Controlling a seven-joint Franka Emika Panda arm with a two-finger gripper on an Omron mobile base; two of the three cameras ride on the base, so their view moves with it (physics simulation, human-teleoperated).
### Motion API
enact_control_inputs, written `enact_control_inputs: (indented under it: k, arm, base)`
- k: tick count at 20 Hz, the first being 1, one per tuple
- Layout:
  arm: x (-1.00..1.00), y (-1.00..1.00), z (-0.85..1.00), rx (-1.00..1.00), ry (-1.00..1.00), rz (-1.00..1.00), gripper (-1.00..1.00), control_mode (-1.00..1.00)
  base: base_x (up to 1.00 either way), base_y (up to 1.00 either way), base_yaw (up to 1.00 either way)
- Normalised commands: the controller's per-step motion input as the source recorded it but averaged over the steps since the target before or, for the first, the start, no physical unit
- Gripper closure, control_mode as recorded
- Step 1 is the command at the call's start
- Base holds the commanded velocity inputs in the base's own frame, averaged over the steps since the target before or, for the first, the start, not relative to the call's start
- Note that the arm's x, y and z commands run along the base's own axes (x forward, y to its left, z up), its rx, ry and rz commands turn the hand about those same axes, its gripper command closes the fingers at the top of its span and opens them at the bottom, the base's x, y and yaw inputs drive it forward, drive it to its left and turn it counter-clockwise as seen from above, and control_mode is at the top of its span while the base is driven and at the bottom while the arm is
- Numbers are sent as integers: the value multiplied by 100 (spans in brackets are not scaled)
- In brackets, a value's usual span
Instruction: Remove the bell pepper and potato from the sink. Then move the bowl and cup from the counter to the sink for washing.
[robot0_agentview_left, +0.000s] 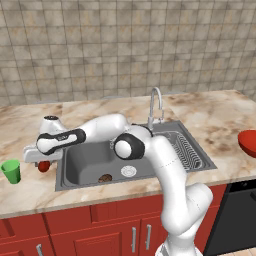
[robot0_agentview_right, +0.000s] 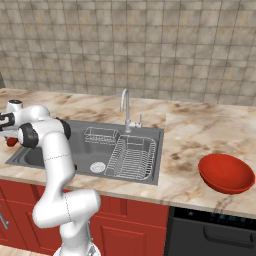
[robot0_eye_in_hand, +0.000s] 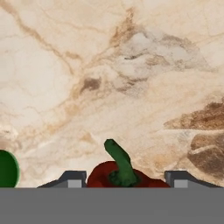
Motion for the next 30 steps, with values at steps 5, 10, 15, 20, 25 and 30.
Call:
enact_control_inputs:
  k: [5, 10, 15, 20, 25, 30]
  arm:
    - [1, 5, -11, 2, 2, 0, 100, -100]
    - [0, 3, -14, 1, 1, 0, -100, -100]
    - [0, 0, -15, 0, 3, 0, -100, -100]
    - [0, 0, -3, 0, 2, 0, -100, -100]
    - [0, 0, 4, 0, 0, 0, -100, -100]
    - [0, -6, 23, 0, 0, 0, -100, -100]
  base:
    - [0, 0, 0]
    - [0, 0, 0]
    - [0, 0, 0]
    - [0, 0, 0]
    - [0, 0, 0]
    - [0, 0, 0]
